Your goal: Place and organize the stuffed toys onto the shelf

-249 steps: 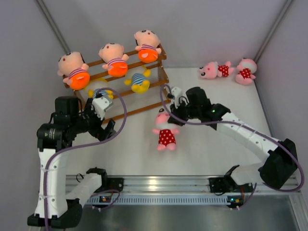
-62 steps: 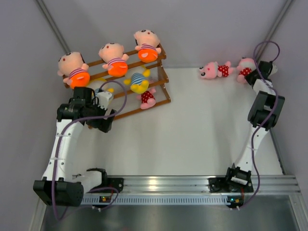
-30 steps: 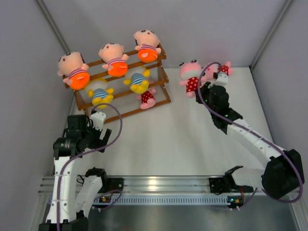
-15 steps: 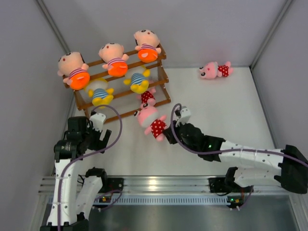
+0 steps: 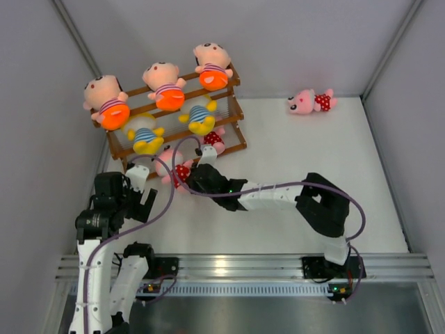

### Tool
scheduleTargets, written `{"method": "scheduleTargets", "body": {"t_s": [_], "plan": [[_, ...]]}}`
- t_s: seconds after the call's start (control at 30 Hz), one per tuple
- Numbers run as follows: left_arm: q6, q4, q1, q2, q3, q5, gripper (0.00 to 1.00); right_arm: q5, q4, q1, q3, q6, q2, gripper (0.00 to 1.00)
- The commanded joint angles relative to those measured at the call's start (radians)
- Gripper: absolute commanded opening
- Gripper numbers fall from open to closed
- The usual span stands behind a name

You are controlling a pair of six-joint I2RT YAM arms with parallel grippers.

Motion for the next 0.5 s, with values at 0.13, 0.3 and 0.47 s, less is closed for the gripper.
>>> {"method": "scheduleTargets", "body": {"t_s": [0.13, 0.3, 0.47], "plan": [[0.021, 0.031, -0.013, 0.002, 0.048, -0.063, 0.98, 0.029, 0.13, -0.121, 0.231, 0.113, 0.224, 0.0], [0.021, 0.029, -0.017, 0.011, 0.045, -0.043, 0.98, -0.002, 0.189, -0.157, 0.324, 0.15, 0.326, 0.0], [0.022, 0.029, -0.02, 0.022, 0.034, -0.048, 0.98, 0.017, 0.21, -0.173, 0.361, 0.159, 0.378, 0.0]]}}
